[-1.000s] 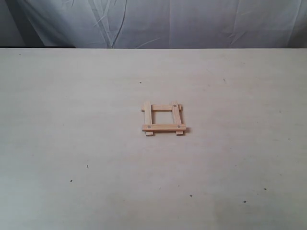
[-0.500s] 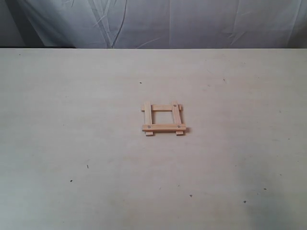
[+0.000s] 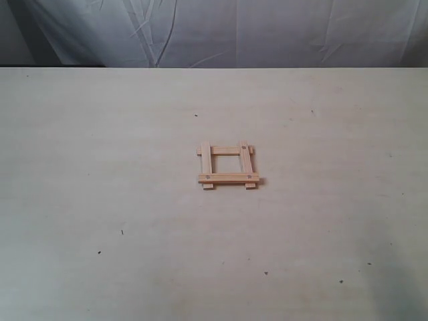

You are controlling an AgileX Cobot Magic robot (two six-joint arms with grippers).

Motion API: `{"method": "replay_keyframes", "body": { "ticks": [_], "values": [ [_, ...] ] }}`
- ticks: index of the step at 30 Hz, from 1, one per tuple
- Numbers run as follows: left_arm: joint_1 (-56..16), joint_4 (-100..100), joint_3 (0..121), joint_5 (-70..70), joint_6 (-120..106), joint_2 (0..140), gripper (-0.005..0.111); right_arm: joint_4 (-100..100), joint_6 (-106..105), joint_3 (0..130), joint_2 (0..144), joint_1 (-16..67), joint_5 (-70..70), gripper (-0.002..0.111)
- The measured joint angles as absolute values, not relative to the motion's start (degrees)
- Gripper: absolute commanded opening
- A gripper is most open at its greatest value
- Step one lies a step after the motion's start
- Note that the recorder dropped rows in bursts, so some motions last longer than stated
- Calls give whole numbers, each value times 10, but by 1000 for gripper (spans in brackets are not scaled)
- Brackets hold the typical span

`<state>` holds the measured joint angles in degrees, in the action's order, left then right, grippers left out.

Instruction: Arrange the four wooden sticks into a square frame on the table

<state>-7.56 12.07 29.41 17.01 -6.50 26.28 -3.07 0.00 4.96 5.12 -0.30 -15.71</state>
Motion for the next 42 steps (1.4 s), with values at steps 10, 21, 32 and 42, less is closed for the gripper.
{"method": "replay_keyframes", "body": {
  "ticks": [10, 21, 32, 42],
  "values": [
    [-76, 119, 294, 171, -65, 263, 0, -31, 0, 1, 4, -3, -209, 0],
    [-76, 117, 294, 171, -65, 263, 0, -31, 0, 1, 4, -3, -213, 0],
    [-44, 62, 259, 196, -65, 208, 0, -31, 0, 1, 4, -3, -214, 0],
    [21, 15, 20, 209, -65, 6, 0, -31, 0, 1, 4, -3, -214, 0]
  ]
}}
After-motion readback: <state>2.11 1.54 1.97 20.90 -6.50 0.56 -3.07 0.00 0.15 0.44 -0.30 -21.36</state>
